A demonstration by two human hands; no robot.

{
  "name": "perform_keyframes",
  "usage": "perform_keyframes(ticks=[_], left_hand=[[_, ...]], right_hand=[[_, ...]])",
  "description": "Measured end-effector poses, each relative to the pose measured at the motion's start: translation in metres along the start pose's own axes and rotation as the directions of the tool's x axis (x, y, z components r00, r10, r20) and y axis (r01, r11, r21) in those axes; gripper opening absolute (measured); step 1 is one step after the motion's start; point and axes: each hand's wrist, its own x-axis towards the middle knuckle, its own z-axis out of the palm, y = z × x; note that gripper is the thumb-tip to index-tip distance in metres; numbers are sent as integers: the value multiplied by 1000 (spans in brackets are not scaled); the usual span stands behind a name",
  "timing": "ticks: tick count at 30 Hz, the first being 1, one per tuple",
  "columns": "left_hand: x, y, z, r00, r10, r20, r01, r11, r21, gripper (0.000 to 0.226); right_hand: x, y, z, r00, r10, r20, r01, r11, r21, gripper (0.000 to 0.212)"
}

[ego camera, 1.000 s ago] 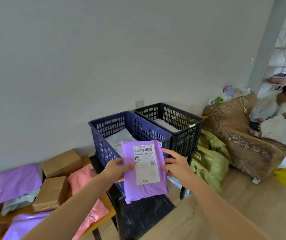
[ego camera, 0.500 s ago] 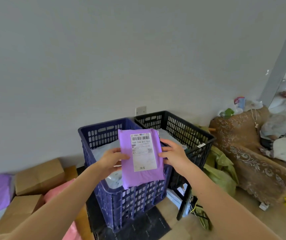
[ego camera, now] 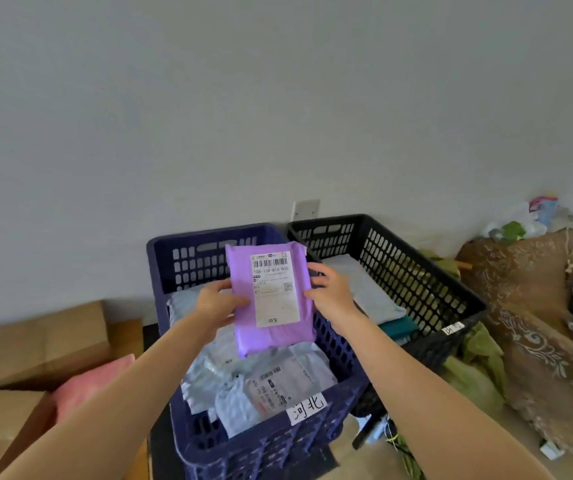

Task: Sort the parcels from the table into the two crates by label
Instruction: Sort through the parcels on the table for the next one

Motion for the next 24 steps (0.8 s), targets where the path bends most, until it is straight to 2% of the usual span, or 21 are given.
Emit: perform_keyframes(ticks=[5,13,16,19,24], left_hand=[[37,-20,6,989,-109,-96,112,993,22,51],[83,-53,21,954,-227,-196,232,973,4,52],[95,-66,28,941,-263,-214,267,964,-7,52],[105,-80,33,929,-293,-225,301,954,1,56],[119,-101,40,930,-226,-290,254,965,63,73]], right_hand=[[38,27,20,998,13,58,-9,998,-68,49],[92,69,50,987,47,155,-29,992,-119,28],[105,85,62,976,40,214,-1,984,-181,32],[112,102,71,970,32,240,35,963,-268,48],[117,123,77,948,55,312,65,930,-363,57]])
